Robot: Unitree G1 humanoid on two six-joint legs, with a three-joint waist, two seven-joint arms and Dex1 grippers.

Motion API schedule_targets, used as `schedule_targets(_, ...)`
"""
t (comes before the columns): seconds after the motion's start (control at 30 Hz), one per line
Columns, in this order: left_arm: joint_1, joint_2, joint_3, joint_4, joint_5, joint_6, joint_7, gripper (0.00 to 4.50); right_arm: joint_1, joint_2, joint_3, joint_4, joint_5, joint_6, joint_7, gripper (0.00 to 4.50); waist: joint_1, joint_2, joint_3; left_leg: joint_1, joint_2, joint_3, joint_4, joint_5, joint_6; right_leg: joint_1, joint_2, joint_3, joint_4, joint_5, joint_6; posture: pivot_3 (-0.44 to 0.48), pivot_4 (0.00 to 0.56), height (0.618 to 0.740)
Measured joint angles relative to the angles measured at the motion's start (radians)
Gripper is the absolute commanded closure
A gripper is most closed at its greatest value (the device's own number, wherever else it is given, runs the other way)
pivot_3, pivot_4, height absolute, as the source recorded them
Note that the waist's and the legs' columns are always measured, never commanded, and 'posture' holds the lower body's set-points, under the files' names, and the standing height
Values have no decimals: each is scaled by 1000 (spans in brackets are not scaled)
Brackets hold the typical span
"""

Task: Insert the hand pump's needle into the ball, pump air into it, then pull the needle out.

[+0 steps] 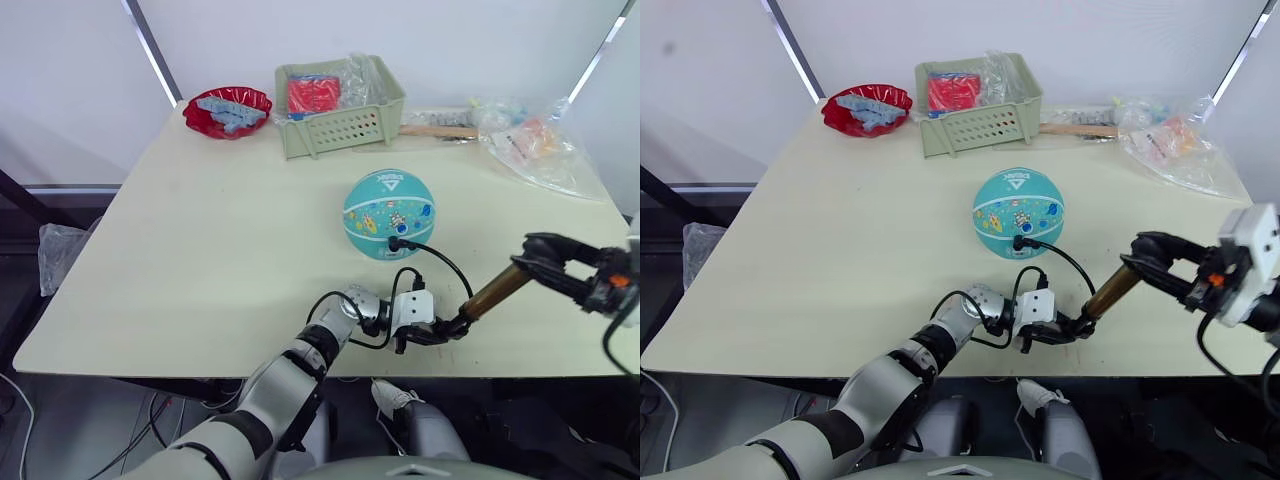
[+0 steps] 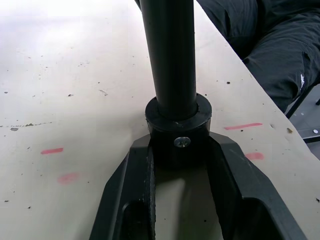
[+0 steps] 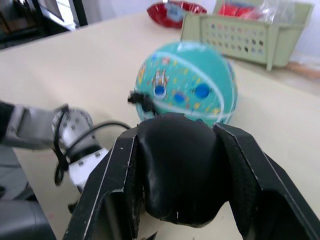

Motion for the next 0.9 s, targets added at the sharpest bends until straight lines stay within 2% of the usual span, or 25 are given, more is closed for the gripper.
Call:
schedule_targets(0.2,-1,0,0,0,0,0,-1,3453,-96,-94,-114,11,165,104,-36,2849,0,0,1,0,0,0,0,0,0,0,0,0,0,0,0,0,150,738)
schedule_targets(0.43,-6,-1,0,0,0,-1,-1,3453,-152,-145,-130,21,240,173,-73,2849,0,-2,4,-1,0,1,0,0,0,-1,0,1,0,2,-1,0,150,738)
schedule_targets(0.67,-5,2,-1,1,2,-2,1,3453,-78,-87,-145,-26,183,138,-56,2849,0,-4,2,0,1,0,0,0,0,1,1,0,0,1,4,0,150,738)
schedule_targets(0.9,-3,7,-2,4,5,-1,6,3453,25,13,-28,-68,27,24,-35,2849,-3,-6,-3,3,2,-1,1,0,0,2,2,0,1,-1,2,0,150,738)
